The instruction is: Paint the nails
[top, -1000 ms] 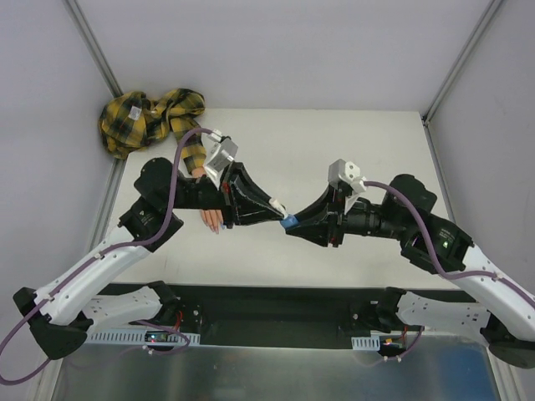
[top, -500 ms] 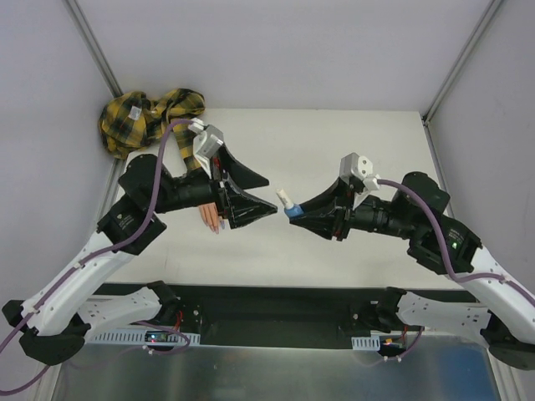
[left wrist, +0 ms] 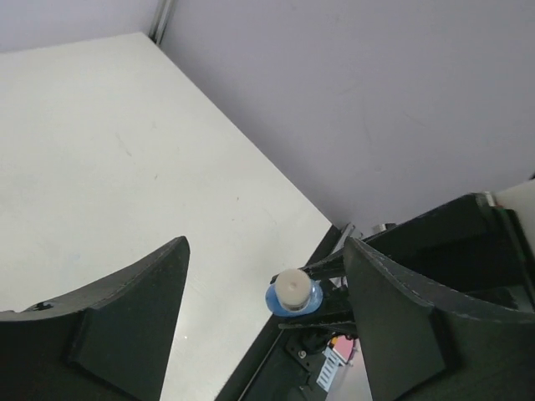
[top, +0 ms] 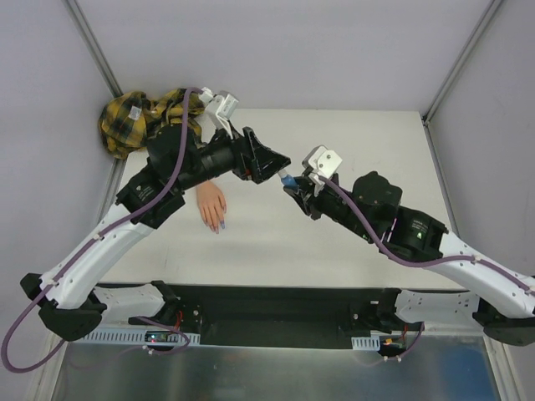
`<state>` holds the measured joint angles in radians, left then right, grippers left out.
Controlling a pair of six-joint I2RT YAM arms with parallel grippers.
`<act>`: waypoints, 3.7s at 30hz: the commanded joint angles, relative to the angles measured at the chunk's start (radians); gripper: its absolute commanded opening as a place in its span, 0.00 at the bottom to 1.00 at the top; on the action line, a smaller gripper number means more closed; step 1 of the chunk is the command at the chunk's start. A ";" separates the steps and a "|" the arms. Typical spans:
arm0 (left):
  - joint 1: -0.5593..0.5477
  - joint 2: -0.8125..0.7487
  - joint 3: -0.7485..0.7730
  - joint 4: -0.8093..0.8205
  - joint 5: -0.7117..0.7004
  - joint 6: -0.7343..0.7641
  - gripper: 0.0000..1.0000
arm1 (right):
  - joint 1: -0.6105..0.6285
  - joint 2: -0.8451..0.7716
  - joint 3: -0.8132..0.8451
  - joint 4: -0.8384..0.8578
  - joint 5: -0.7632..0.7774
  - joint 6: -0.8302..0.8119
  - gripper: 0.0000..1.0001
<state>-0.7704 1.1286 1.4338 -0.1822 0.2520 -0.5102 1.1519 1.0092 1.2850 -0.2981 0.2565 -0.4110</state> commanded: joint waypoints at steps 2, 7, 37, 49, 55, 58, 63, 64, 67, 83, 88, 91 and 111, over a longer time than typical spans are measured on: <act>0.000 0.014 0.028 0.007 -0.005 -0.011 0.69 | 0.015 -0.004 0.062 0.088 0.152 -0.031 0.00; -0.001 0.017 -0.012 0.065 0.036 -0.028 0.42 | 0.022 0.005 0.065 0.094 0.115 -0.014 0.00; -0.015 -0.285 -0.325 0.431 0.385 -0.081 0.90 | -0.132 -0.173 -0.044 0.201 -0.705 0.334 0.00; -0.013 -0.127 -0.090 0.090 -0.111 -0.041 0.92 | -0.049 -0.060 0.042 0.060 0.005 -0.001 0.00; -0.013 -0.018 -0.012 0.073 -0.106 -0.027 0.84 | 0.006 -0.035 0.042 0.112 0.145 -0.069 0.00; -0.015 0.011 -0.003 0.075 -0.079 -0.047 0.77 | 0.019 -0.034 0.037 0.122 0.158 -0.072 0.00; -0.015 0.030 -0.009 0.081 -0.022 -0.074 0.45 | 0.034 -0.029 0.043 0.116 0.167 -0.071 0.00; -0.015 0.030 -0.010 0.089 -0.005 -0.076 0.37 | 0.037 -0.030 0.043 0.114 0.164 -0.069 0.00; -0.013 0.019 -0.030 0.133 0.078 -0.089 0.18 | 0.037 -0.046 0.037 0.116 0.126 -0.037 0.00; -0.013 -0.112 -0.432 0.934 0.570 -0.477 0.00 | 0.016 -0.207 -0.101 0.339 -0.633 0.334 0.00; -0.015 -0.144 -0.487 1.038 0.576 -0.519 0.00 | 0.009 -0.213 -0.148 0.471 -0.720 0.471 0.00; -0.015 -0.158 -0.493 1.038 0.569 -0.518 0.00 | 0.005 -0.219 -0.165 0.501 -0.709 0.486 0.00; -0.012 -0.158 -0.082 0.050 0.041 -0.102 0.81 | 0.003 -0.173 -0.049 0.131 -0.113 0.086 0.00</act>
<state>-0.7792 0.9184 1.2648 0.0113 0.3935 -0.6586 1.1442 0.8124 1.1790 -0.1642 -0.0639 -0.2012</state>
